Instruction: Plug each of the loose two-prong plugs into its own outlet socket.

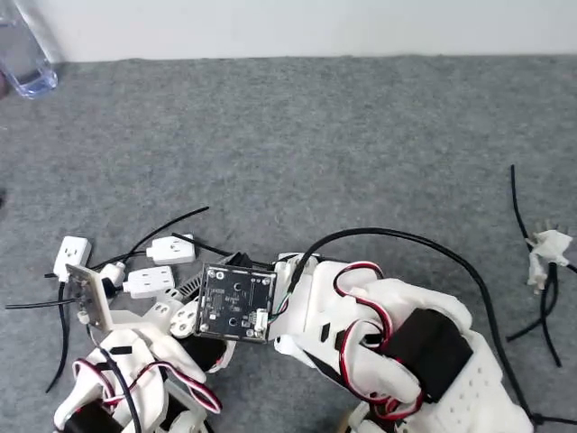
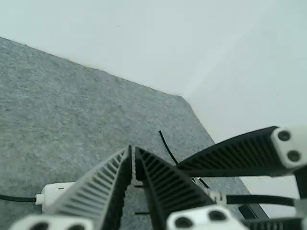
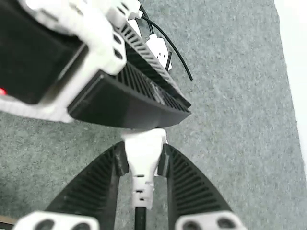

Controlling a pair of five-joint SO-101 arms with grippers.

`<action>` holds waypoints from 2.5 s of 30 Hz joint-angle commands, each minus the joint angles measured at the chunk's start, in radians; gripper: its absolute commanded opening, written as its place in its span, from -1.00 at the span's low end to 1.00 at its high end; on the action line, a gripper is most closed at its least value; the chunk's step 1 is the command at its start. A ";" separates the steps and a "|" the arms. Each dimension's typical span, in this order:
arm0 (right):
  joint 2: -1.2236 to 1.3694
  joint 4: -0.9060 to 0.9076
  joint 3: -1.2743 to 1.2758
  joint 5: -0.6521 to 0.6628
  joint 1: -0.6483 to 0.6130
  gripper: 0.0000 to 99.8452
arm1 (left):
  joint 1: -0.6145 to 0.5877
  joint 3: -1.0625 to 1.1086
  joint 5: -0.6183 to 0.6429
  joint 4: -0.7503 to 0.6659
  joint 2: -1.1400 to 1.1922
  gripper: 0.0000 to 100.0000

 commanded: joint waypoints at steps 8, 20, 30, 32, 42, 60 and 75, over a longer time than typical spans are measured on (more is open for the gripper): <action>-0.012 -0.005 -0.069 -0.012 0.047 -0.98 | -0.002 0.013 0.002 0.008 -0.015 -0.97; -0.018 -0.007 -0.072 -0.012 0.047 -0.98 | -0.002 0.022 0.002 0.008 -0.015 -0.97; -0.018 -0.007 -0.072 -0.012 0.047 -0.98 | 0.002 0.024 0.002 0.011 -0.015 -0.97; -0.018 -0.007 -0.072 -0.012 0.047 -0.98 | 0.003 0.024 0.002 0.011 -0.015 -0.97; -0.018 -0.007 -0.074 -0.012 0.047 -0.98 | 0.005 0.047 0.005 0.006 -0.015 -0.97; -0.012 -0.004 -0.103 -0.012 0.045 -0.98 | 0.006 0.074 0.005 0.005 -0.015 -0.97; -0.012 -0.005 -0.044 -0.003 0.047 -0.98 | -0.002 0.070 0.002 0.003 -0.015 -0.97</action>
